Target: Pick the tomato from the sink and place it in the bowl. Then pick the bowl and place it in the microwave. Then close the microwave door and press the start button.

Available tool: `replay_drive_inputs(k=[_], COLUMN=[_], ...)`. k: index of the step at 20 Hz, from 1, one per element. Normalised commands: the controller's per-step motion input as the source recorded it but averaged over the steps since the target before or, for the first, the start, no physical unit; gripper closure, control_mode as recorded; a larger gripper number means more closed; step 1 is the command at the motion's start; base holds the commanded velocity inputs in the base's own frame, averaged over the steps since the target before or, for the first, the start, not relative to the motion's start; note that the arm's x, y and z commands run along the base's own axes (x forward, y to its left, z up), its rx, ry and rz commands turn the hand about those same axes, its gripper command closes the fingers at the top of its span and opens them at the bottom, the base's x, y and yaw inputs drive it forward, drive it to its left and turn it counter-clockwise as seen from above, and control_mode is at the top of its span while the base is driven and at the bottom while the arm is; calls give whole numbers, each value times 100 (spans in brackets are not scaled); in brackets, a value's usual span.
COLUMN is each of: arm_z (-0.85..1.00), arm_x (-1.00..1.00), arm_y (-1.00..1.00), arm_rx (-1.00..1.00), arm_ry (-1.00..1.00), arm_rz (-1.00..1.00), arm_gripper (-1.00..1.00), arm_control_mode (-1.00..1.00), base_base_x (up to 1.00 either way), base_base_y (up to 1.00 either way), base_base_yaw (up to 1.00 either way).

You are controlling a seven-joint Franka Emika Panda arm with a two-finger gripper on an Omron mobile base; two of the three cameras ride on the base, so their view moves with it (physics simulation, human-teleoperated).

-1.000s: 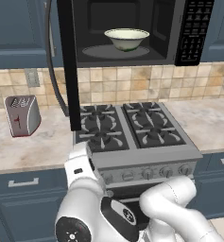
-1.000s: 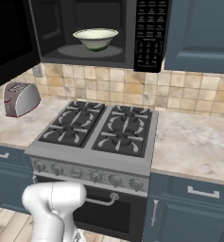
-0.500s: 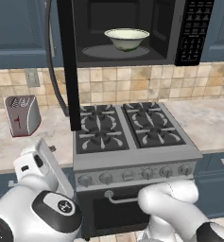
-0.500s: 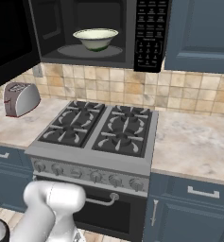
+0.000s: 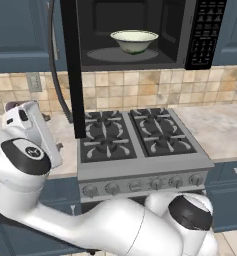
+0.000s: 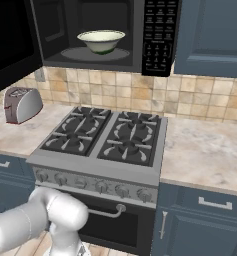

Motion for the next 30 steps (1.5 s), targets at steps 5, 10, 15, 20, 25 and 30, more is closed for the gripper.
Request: replay_drive_inputs(k=[5, 10, 15, 20, 25, 30], arm_z=[19, 4, 13, 22, 20, 14], arm_x=[32, -14, -4, 0, 26, 76], arm_y=[-49, -100, -100, -100, -100, -100], arm_rx=[1, 10, 15, 14, 8, 0], arm_ry=[1, -2, -4, -4, -4, -5], arm_rz=[-5, 0, 0, 2, 7, 12], arm_gripper=[-100, -100, -100, -100, -100, -100], arm_control_mode=[-100, -100, -100, -100, -100, -100], base_base_x=[0, 0, 0, 0, 0, 0], base_base_y=[0, 0, 0, 0, 0, 0], base_base_yaw=[0, 0, 0, 0, 0, 0])
